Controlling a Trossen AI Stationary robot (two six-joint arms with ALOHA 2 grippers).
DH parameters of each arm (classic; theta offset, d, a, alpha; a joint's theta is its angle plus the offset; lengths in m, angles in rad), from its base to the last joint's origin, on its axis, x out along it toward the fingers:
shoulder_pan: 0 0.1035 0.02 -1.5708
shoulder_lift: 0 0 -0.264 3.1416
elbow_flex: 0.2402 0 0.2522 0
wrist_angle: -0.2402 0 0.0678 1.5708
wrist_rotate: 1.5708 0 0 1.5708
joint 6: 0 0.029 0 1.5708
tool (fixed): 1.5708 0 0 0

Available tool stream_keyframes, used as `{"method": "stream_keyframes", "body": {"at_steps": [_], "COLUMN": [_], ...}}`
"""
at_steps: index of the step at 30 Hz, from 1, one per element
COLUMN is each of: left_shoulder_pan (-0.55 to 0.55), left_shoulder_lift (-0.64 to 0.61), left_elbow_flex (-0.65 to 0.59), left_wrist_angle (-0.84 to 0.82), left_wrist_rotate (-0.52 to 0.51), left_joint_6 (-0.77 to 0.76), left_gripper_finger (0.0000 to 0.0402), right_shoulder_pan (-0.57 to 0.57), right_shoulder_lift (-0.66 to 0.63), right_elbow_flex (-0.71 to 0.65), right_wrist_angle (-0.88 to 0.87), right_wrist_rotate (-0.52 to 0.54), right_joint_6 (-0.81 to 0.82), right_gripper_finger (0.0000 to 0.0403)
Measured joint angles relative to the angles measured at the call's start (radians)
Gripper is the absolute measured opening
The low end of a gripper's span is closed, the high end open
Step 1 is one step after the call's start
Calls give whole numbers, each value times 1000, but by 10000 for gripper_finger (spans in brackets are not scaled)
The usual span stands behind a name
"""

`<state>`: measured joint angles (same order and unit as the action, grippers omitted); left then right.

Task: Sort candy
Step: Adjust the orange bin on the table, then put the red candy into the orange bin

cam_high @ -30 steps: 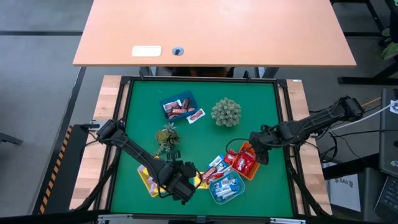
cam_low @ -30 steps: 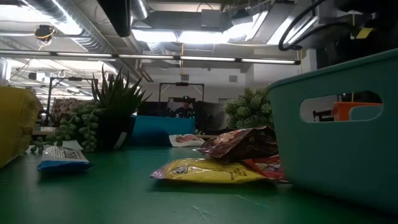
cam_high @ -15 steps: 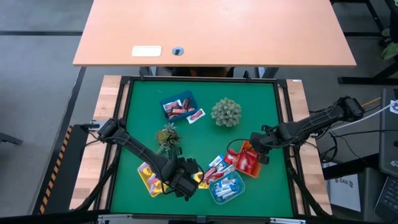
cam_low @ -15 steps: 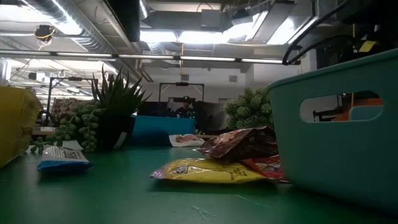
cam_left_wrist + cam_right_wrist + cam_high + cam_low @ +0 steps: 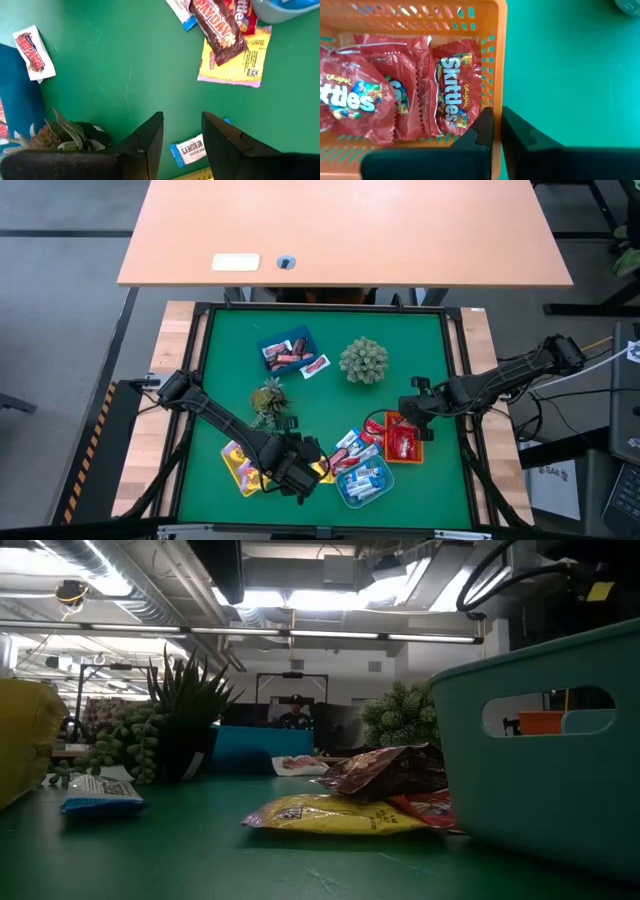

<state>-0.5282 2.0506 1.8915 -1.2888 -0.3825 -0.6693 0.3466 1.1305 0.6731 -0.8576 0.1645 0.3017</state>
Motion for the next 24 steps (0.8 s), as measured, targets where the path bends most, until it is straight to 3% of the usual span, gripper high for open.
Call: {"method": "stream_keyframes", "body": {"at_steps": [7,17,24], "left_shoulder_pan": [0,0,14], "left_shoulder_lift": [0,0,0], "left_elbow_flex": [0,0,0], "left_wrist_angle": [8,7,7], "left_wrist_rotate": [-1,-1,-2], "left_joint_6": [0,0,1], "left_gripper_finger": [120,120,120], "right_shoulder_pan": [0,0,0], "right_shoulder_lift": [0,1,1], "right_elbow_flex": [0,5,157], "right_wrist_angle": [-11,-71,-124], "right_wrist_rotate": [-43,-55,-78], "right_joint_6": [-23,-20,-20], "right_gripper_finger": [46,161,192]}}
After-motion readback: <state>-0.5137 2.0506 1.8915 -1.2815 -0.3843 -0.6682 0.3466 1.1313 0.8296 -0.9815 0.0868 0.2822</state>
